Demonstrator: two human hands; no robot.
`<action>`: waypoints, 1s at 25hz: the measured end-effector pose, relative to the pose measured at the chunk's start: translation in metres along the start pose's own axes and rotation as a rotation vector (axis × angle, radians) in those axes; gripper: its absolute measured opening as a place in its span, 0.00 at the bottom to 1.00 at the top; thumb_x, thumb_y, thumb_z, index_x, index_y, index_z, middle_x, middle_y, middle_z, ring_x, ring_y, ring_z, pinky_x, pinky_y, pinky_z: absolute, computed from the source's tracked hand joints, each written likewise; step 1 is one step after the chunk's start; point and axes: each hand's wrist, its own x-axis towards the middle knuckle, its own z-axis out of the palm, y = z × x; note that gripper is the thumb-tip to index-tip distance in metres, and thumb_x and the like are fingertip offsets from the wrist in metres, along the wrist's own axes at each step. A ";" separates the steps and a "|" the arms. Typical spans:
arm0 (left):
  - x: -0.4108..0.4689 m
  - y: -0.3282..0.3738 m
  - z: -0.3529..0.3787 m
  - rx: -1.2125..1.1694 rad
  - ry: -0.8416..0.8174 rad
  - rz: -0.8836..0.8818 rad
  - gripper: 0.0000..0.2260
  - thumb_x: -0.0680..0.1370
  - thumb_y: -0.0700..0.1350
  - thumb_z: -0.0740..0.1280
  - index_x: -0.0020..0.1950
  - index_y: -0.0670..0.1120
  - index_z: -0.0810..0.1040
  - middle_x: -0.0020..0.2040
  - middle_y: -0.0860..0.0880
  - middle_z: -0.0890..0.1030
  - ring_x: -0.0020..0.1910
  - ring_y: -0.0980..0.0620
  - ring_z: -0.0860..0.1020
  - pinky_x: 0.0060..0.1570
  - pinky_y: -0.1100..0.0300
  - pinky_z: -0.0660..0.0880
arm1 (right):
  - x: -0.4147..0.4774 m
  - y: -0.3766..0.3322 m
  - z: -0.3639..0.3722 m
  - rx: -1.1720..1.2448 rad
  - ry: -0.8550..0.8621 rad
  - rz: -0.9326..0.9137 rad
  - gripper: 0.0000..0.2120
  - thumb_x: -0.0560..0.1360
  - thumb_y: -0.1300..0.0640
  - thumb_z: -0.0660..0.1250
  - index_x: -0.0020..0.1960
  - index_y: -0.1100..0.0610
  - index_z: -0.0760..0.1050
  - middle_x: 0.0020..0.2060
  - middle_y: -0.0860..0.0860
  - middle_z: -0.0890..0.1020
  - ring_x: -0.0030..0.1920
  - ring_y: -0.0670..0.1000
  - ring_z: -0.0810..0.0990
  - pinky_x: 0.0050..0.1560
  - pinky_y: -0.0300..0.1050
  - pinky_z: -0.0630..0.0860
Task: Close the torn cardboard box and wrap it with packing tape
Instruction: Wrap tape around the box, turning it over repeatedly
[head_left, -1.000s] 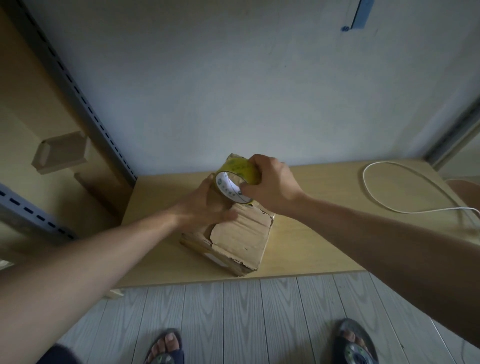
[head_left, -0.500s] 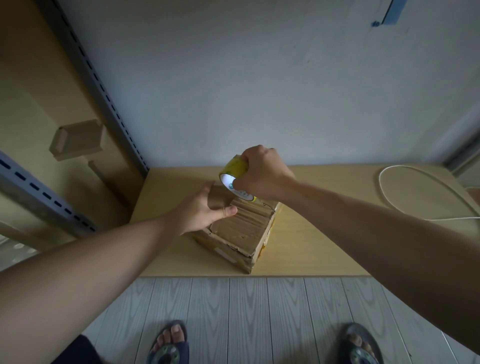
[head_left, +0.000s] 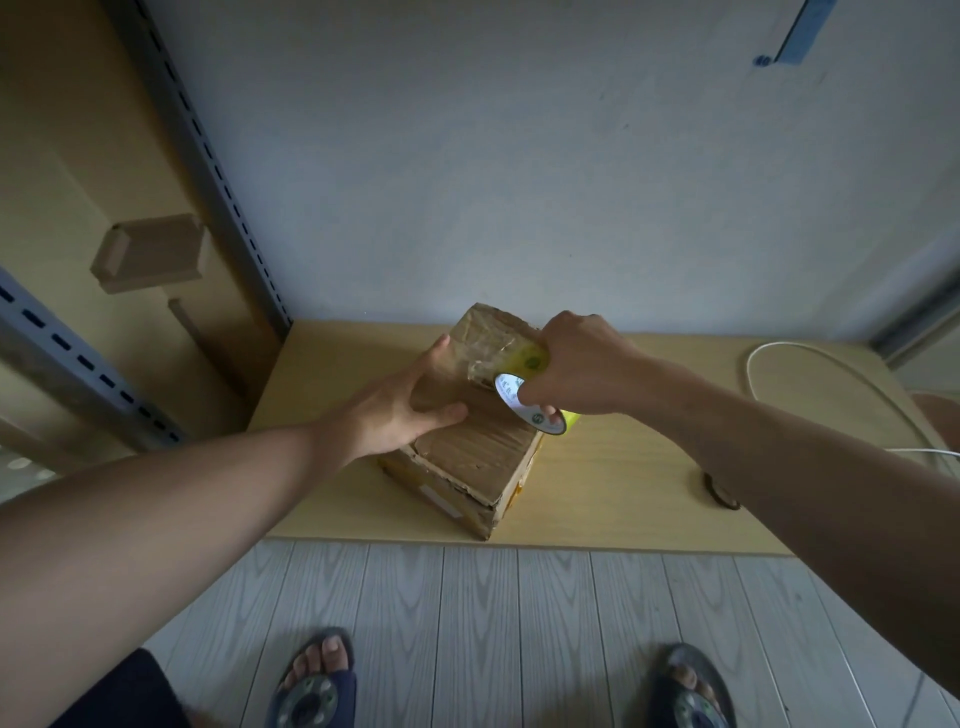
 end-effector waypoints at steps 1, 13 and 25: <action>0.001 0.001 0.000 0.014 -0.002 0.003 0.43 0.68 0.75 0.65 0.74 0.77 0.41 0.76 0.58 0.66 0.47 0.53 0.83 0.49 0.56 0.78 | -0.005 0.003 -0.001 0.011 -0.004 0.010 0.12 0.62 0.52 0.73 0.39 0.58 0.75 0.33 0.51 0.77 0.31 0.51 0.75 0.29 0.40 0.68; 0.007 0.009 0.007 0.047 -0.024 0.009 0.41 0.71 0.71 0.69 0.74 0.78 0.44 0.80 0.61 0.59 0.73 0.48 0.70 0.58 0.59 0.72 | -0.052 0.024 -0.015 0.053 -0.113 0.006 0.09 0.66 0.52 0.71 0.32 0.57 0.79 0.24 0.45 0.79 0.24 0.41 0.74 0.25 0.35 0.66; 0.013 0.014 0.010 0.130 -0.087 0.074 0.46 0.68 0.73 0.65 0.79 0.70 0.43 0.82 0.59 0.52 0.80 0.49 0.57 0.72 0.54 0.62 | -0.086 0.064 0.029 0.114 -0.065 0.096 0.08 0.60 0.59 0.72 0.28 0.53 0.73 0.24 0.46 0.73 0.26 0.46 0.71 0.22 0.36 0.63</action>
